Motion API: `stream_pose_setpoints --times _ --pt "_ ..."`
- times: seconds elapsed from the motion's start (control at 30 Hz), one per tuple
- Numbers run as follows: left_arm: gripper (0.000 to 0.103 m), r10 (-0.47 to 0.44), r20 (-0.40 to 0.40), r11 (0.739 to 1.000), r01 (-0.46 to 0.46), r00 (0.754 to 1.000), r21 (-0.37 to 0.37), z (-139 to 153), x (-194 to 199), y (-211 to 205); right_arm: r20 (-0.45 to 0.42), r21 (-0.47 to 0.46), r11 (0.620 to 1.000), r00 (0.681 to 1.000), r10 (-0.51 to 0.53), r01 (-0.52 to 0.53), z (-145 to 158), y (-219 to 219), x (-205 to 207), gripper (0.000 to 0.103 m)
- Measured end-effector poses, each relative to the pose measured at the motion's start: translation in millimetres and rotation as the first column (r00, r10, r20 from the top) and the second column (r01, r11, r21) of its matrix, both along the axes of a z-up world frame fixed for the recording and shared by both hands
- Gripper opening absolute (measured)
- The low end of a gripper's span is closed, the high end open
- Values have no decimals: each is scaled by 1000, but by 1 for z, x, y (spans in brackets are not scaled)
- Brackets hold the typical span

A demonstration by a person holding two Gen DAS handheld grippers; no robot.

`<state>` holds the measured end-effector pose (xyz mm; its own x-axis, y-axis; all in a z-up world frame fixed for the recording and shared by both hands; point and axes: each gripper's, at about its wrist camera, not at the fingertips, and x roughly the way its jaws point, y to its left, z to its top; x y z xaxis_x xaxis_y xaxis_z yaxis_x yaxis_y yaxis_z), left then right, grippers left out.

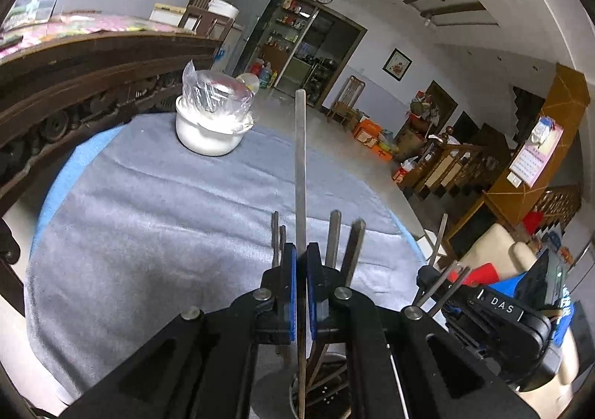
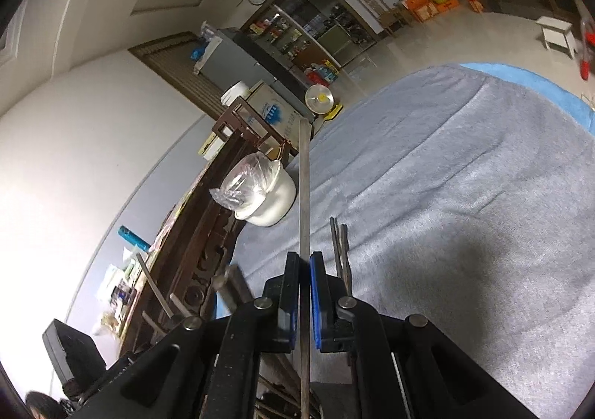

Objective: Organize utensils
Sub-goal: 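Lift both held rods upright and lower them into the grey holder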

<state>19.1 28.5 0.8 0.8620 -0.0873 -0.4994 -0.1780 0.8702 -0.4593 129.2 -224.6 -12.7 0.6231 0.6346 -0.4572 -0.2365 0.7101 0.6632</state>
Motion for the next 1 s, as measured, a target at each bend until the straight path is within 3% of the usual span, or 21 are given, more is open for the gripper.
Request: stream_pose_setpoints --times 0.33,1.0 --pt "5 -18 21 993 15 1000 117 -8 -17 -22 60 -85 996 998 18 -13 2 11 -20 7" --pt "5 -54 -6 989 55 999 138 -18 -29 -28 159 -213 976 984 76 -41 9 26 -65 7"
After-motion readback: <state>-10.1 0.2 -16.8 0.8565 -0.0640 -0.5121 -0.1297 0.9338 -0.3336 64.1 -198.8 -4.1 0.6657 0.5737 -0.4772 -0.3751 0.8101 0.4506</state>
